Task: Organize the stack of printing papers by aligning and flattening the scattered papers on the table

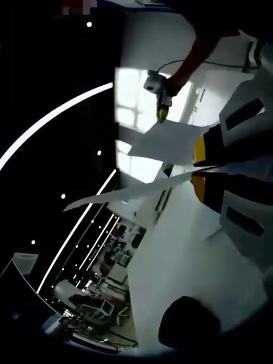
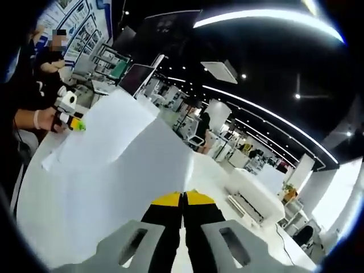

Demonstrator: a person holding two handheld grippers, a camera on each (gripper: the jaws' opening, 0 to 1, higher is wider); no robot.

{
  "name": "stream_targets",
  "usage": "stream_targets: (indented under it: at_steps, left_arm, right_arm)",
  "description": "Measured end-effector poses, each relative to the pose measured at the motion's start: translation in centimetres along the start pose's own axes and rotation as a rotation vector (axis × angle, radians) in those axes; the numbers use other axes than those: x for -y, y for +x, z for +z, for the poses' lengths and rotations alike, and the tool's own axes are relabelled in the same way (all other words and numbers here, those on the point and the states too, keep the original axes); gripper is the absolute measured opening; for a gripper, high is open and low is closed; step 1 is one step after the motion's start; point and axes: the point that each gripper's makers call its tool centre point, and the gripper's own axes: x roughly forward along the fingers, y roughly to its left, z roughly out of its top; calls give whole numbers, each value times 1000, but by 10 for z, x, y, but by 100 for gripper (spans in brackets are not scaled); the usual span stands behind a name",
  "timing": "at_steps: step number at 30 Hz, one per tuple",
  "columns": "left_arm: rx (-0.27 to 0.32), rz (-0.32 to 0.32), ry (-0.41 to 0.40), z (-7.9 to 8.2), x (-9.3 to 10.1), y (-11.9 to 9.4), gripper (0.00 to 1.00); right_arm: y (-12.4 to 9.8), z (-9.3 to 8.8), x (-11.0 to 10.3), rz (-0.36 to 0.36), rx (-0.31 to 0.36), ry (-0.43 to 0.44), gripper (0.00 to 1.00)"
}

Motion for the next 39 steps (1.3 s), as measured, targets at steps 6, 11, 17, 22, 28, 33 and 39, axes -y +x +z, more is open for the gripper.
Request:
stream_targets:
  at_steps: [6, 11, 17, 22, 28, 33, 39]
  left_arm:
    - [0, -1, -1, 0, 0, 0, 9]
    - [1, 0, 0, 0, -1, -1, 9]
    - [1, -2, -1, 1, -1, 0, 10]
    - [3, -4, -4, 1, 0, 0, 11]
    - [0, -6, 0, 0, 1, 0, 11]
    - [-1, -6, 0, 0, 1, 0, 12]
    - [0, -7, 2, 0, 1, 0, 12]
  right_arm:
    - [8, 4, -5, 14, 9, 3, 0]
    - [14, 10, -9, 21, 21, 7, 0]
    - [21, 18, -15, 32, 32, 3, 0]
    - [29, 23, -19, 42, 40, -1, 0]
    - [42, 33, -30, 65, 49, -5, 0]
    - [54, 41, -40, 92, 61, -16, 0]
    - [64, 52, -49, 117, 78, -17, 0]
